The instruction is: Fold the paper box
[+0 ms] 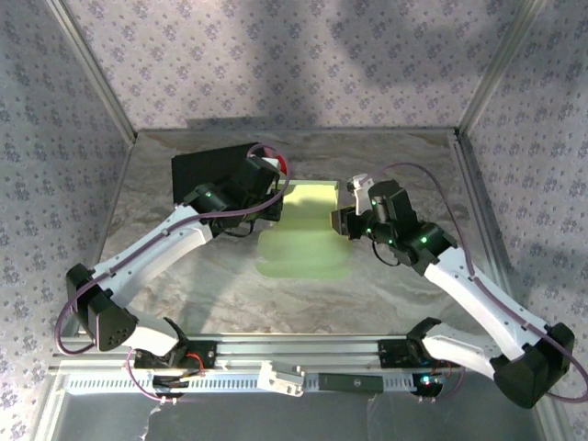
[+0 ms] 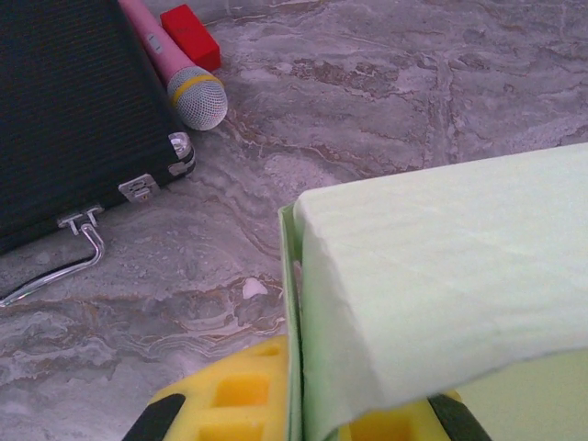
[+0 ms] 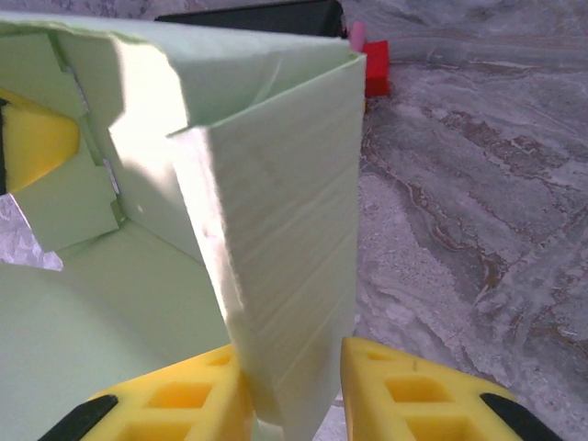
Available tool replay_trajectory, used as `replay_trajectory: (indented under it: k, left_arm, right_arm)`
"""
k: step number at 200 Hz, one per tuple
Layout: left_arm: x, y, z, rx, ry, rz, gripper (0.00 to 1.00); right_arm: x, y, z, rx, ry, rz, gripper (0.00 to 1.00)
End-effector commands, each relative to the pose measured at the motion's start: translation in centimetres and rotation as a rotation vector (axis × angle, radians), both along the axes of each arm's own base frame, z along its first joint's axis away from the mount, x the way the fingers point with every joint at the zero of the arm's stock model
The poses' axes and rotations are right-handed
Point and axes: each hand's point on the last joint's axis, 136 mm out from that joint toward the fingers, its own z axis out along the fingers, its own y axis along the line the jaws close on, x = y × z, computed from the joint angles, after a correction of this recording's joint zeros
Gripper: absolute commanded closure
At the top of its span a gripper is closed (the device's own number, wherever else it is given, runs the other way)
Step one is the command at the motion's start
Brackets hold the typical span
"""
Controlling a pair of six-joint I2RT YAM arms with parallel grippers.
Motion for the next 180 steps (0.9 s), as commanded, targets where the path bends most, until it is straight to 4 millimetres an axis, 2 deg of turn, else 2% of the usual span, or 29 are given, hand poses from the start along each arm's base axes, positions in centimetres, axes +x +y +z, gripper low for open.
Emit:
replay_trajectory:
  k: [1, 58, 109, 121, 180]
  left_arm:
    - [0.1, -0.7, 1.7, -0.03, -0.022, -0.013, 1.0]
    - [0.1, -1.0, 1.6, -0.032, -0.02, -0.021, 1.0]
    - [0.2, -1.5, 1.4, -0.032, -0.013, -0.031, 1.0]
    - [0.1, -1.7, 1.4, -0.03, -0.013, -0.035, 1.0]
    - [0.1, -1.8, 1.4, -0.028, -0.015, -0.035, 1.0]
  right_arm:
    - [0.3, 0.6, 0.2, -0.002, -0.012, 0.037, 0.74]
    - [1.0, 0.3, 0.0, -0.05, -0.026, -0.021, 0.91]
    - [1.2, 1.5, -0.3, -0.14, -0.049, -0.077, 0.97]
    - [1.4, 1.4, -0.3, -0.166, -0.052, -0.109, 1.0]
    - [1.6, 1.0, -0.2, -0.301, -0.088, -0.28, 1.0]
